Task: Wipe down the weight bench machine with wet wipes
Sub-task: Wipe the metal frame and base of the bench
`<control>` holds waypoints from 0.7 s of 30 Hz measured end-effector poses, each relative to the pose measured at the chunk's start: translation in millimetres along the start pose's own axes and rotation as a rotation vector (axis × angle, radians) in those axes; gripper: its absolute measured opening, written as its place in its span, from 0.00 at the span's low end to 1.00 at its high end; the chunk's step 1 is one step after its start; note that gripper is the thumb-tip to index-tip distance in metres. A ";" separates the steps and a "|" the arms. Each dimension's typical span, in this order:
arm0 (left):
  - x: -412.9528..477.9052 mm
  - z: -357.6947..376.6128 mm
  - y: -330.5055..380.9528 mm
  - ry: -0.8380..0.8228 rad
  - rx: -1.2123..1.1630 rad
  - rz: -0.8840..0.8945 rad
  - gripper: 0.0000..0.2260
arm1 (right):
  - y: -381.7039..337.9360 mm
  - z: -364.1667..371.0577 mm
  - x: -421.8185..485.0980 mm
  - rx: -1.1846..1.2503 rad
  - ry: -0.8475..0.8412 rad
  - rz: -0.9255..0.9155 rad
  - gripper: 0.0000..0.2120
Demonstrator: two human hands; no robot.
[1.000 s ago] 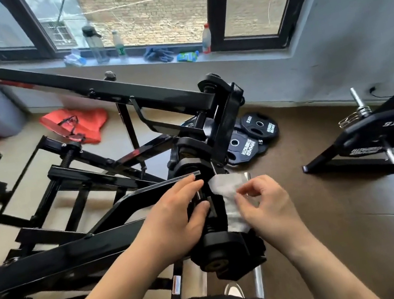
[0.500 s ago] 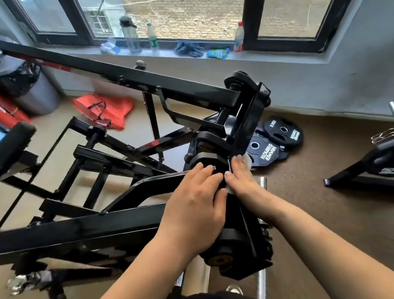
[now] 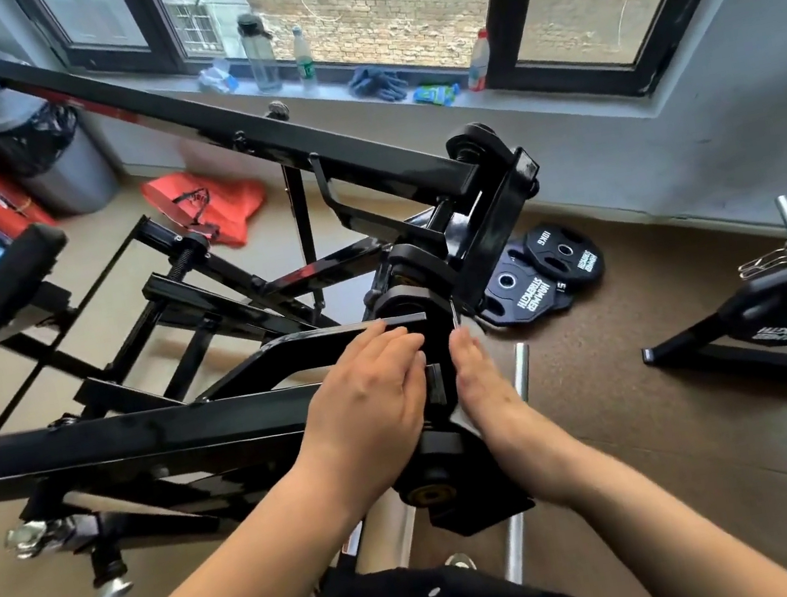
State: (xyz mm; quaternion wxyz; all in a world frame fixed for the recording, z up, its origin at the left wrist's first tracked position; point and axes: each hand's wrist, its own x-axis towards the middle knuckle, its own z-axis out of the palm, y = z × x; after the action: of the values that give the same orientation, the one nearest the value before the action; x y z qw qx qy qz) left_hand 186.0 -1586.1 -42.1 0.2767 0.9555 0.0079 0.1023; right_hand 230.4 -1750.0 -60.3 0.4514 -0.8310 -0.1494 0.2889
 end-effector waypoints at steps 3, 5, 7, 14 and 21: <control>-0.9 -0.7 0.2 -0.006 -0.010 -0.024 0.23 | 1.2 -14.6 44.4 -0.037 0.012 0.062 0.29; -2.1 -1.6 0.6 0.001 -0.015 -0.038 0.21 | 0.0 -16.8 48.2 -0.051 0.023 0.081 0.31; -1.8 -3.6 2.9 0.013 -0.020 -0.047 0.18 | -4.5 -15.4 30.9 -0.037 -0.009 0.056 0.33; -0.7 -7.8 7.2 0.060 -0.001 0.003 0.17 | -5.5 6.5 -86.1 -0.174 -0.132 -0.097 0.35; -3.0 -5.2 6.9 0.041 -0.010 -0.033 0.15 | -8.1 -5.3 -2.9 -0.113 -0.038 0.024 0.32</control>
State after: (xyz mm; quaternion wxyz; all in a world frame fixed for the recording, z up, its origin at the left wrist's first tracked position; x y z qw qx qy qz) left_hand 181.7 -1589.4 -34.8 0.2830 0.9515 0.0286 0.1172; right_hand 231.5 -1750.5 -50.3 0.3973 -0.8513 -0.1642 0.3009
